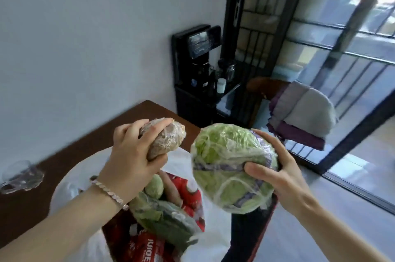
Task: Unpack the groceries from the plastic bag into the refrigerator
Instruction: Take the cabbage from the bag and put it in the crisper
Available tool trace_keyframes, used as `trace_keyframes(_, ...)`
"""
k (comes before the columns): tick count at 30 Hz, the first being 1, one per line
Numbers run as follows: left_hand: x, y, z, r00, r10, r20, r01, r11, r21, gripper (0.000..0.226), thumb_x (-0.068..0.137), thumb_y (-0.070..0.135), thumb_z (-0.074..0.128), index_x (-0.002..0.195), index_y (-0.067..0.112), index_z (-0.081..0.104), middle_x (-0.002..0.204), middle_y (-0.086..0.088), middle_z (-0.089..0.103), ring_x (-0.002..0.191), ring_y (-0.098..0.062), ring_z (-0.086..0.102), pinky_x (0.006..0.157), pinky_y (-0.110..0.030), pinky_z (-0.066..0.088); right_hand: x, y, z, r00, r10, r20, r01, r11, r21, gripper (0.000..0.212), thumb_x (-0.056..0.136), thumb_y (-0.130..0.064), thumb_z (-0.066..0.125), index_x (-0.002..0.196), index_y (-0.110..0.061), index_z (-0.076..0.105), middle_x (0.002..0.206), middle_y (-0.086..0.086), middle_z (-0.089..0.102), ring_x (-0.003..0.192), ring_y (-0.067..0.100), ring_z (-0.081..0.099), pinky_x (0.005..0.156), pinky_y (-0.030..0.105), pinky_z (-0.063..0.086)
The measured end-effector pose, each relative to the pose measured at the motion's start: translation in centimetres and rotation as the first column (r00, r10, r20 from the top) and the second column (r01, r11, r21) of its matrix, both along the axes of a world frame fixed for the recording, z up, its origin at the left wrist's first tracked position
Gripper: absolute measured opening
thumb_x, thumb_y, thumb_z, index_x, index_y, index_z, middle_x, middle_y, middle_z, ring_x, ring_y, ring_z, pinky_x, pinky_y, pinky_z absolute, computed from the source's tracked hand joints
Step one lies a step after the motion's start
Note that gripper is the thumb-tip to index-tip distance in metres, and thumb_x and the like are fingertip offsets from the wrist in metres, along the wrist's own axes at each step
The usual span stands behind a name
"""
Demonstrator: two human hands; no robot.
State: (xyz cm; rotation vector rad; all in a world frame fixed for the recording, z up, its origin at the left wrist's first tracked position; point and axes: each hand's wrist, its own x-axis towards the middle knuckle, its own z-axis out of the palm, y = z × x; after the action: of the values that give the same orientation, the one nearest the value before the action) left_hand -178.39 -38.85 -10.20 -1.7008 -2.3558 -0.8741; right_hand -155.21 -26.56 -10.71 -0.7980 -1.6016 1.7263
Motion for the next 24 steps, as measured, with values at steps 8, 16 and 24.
trace_keyframes(8, 14.9, 10.2, 1.5, 0.857, -0.504, -0.111, 0.510, 0.860, 0.032, 0.056, 0.069, 0.043, 0.041, 0.125, 0.039, 0.039, 0.116, -0.011, 0.058, 0.104, -0.037, 0.051, 0.092, -0.046, 0.040, 18.6, -2.4, 1.8, 0.778, -0.622, -0.094, 0.627, 0.778, 0.040, 0.072, 0.031, -0.028, 0.080, 0.101, -0.032, 0.064, 0.087, -0.009, 0.073, 0.077, 0.007, 0.070, 0.058, 0.018, 0.054)
trace_keyframes(16, 44.0, 16.1, 0.2, 0.482, -0.874, -0.065, 0.873, 0.485, -0.047, 0.057, 0.065, 0.051, 0.033, 0.122, 0.048, 0.035, 0.117, -0.004, 0.058, 0.103, -0.036, 0.047, 0.090, -0.046, 0.043, 44.5, -9.8, 1.3, 0.285, -0.949, -0.135, 0.957, 0.274, 0.095, 0.058, 0.045, -0.016, 0.081, 0.098, -0.029, 0.063, 0.082, -0.008, 0.071, 0.069, 0.002, 0.067, 0.055, 0.014, 0.052)
trace_keyframes(24, 76.5, 15.0, 0.7, 0.162, -0.974, -0.157, 0.987, 0.156, 0.046, 0.046, 0.072, 0.047, 0.042, 0.116, 0.037, 0.047, 0.093, 0.002, 0.065, 0.079, -0.029, 0.059, 0.060, -0.039, 0.056, 70.8, -19.5, 3.7, -0.164, -0.986, -0.031, 0.934, -0.166, 0.315, 0.080, 0.029, -0.049, 0.075, 0.106, -0.038, 0.059, 0.092, -0.018, 0.069, 0.089, 0.001, 0.065, 0.075, 0.019, 0.053)
